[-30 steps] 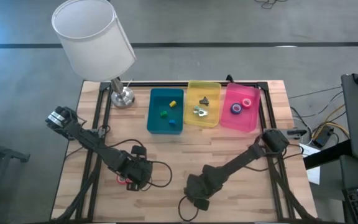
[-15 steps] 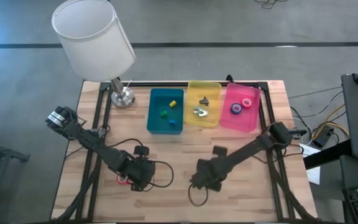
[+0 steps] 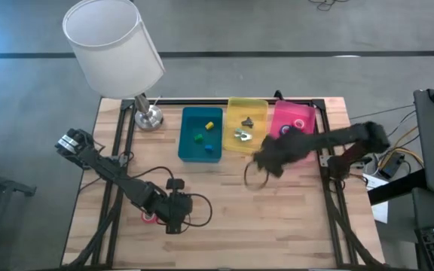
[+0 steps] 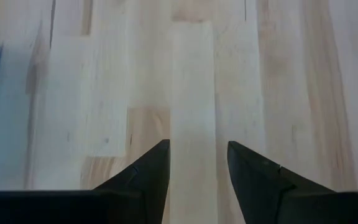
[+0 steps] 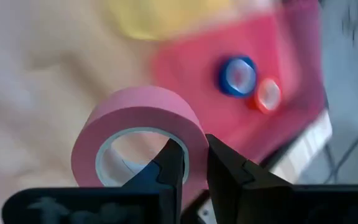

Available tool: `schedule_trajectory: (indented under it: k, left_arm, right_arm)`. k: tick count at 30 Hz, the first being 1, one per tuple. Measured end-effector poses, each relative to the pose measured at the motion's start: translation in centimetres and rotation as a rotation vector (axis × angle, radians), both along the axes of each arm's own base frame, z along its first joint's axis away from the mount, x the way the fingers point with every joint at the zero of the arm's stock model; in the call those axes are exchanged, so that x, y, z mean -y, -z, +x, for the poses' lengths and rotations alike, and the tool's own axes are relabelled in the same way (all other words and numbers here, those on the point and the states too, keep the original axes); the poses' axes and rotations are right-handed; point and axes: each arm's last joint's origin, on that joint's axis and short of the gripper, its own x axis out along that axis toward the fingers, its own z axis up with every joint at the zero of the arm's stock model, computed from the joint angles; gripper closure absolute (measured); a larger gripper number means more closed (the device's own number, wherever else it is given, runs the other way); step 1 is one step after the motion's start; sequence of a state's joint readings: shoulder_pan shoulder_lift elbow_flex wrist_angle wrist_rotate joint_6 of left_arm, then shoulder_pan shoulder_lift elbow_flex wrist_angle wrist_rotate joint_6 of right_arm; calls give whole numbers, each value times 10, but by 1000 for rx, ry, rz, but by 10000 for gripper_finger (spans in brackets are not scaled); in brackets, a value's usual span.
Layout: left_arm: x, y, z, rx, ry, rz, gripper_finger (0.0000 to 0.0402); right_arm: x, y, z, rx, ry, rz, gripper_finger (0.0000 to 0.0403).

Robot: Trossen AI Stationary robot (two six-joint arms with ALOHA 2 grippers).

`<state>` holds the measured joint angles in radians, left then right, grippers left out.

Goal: Pick and place Stapler, Stapler remover, tape
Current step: Put the pink tape on the pink bin, then put the orange tape on the pink bin

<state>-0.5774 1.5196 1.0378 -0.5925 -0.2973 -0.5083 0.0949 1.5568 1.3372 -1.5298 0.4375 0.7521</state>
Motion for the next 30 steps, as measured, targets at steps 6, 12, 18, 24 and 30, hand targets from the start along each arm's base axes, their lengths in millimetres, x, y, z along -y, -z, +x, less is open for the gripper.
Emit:
schedule_trajectory:
  k: [6, 12, 18, 24, 30]
  left_arm:
    - [1, 1, 2, 44, -10, -14, 239]
    - [1, 1, 3, 49, -29, -28, 239]
    - [2, 0, 4, 60, -83, -70, 239]
    - [2, 0, 4, 65, -108, -91, 239]
    - [2, 0, 5, 70, -109, -96, 239]
  right_arm:
    - [65, 22, -46, 100, 276, -5, 358]
    - [112, 51, -73, 231, 402, -36, 355]
    - [143, 79, -82, 276, 430, 79, 354]
    - [153, 100, -82, 160, 392, 157, 333]
    - [156, 118, -77, 78, 379, 205, 303]
